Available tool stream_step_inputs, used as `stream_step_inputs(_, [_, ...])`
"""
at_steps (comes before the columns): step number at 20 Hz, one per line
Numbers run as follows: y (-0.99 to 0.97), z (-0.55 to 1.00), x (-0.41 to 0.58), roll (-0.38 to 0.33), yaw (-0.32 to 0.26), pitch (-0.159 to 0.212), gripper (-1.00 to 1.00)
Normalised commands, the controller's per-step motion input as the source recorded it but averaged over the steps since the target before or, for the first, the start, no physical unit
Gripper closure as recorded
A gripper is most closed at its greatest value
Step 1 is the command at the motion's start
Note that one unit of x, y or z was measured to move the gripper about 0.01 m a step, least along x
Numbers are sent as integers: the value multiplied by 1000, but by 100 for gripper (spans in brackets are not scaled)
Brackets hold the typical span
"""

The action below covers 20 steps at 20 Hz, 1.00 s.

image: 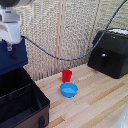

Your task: Discover the targeted book and set your gripper to the appropriate amplitude. Smoothly guide your gripper in the direction of the book and snatch it firmly. Search for the back section of the caddy. Move the held book towards the back section and lightly deposit it inside.

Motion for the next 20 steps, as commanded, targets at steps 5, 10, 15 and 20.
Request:
stream_step_inputs(5, [666, 225, 327, -81, -52, 61, 100])
stream_step_inputs(10, [723, 99, 378, -55, -24, 98, 100])
stream_step_inputs(15, [214, 25, 578, -81, -15, 78, -100])
stream_step_inputs(20, [-56, -2, 326, -45, 3, 20, -100])
